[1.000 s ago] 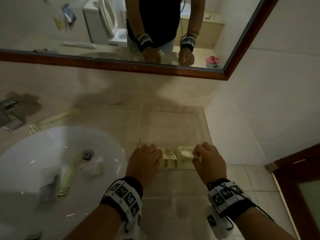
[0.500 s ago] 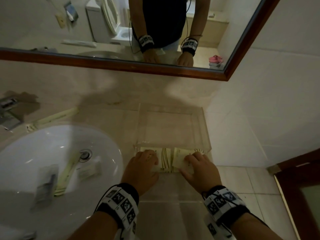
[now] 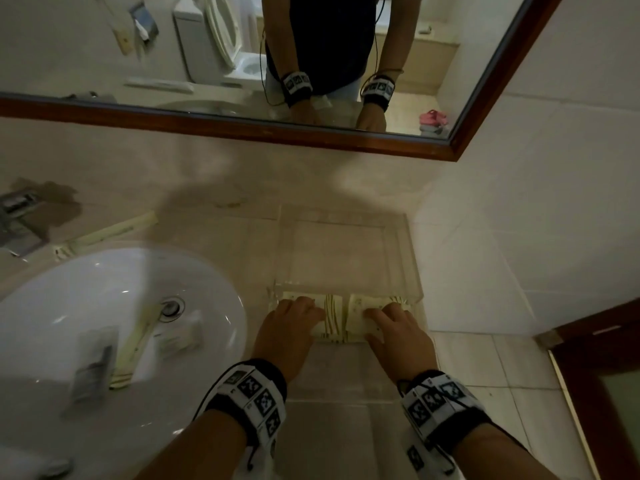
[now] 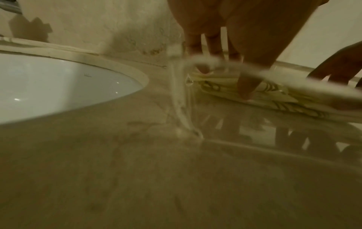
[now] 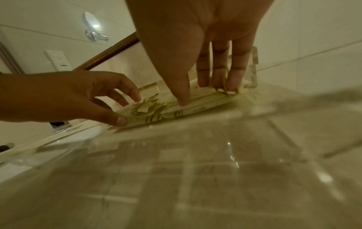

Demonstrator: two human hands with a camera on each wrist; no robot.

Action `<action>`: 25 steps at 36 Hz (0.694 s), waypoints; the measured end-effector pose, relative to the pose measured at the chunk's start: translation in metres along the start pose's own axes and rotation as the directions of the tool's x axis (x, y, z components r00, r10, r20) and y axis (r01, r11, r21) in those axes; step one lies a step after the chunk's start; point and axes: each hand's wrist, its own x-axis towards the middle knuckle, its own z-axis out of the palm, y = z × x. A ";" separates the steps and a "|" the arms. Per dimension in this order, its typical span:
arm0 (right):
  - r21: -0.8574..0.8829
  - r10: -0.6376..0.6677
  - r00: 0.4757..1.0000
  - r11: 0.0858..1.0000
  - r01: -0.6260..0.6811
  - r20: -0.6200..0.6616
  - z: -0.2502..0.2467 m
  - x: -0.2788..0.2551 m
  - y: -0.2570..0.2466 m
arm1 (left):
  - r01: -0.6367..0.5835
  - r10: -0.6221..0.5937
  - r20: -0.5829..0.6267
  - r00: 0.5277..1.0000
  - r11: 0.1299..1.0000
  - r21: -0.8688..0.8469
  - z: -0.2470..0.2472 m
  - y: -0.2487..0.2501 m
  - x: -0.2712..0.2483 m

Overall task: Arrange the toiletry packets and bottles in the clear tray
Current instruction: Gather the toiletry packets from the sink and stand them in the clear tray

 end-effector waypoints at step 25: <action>0.210 -0.334 0.931 0.930 0.300 0.145 -0.037 -0.001 -0.157 | 0.303 -0.310 -0.090 0.946 0.949 -0.092 -0.104 -0.066 -0.107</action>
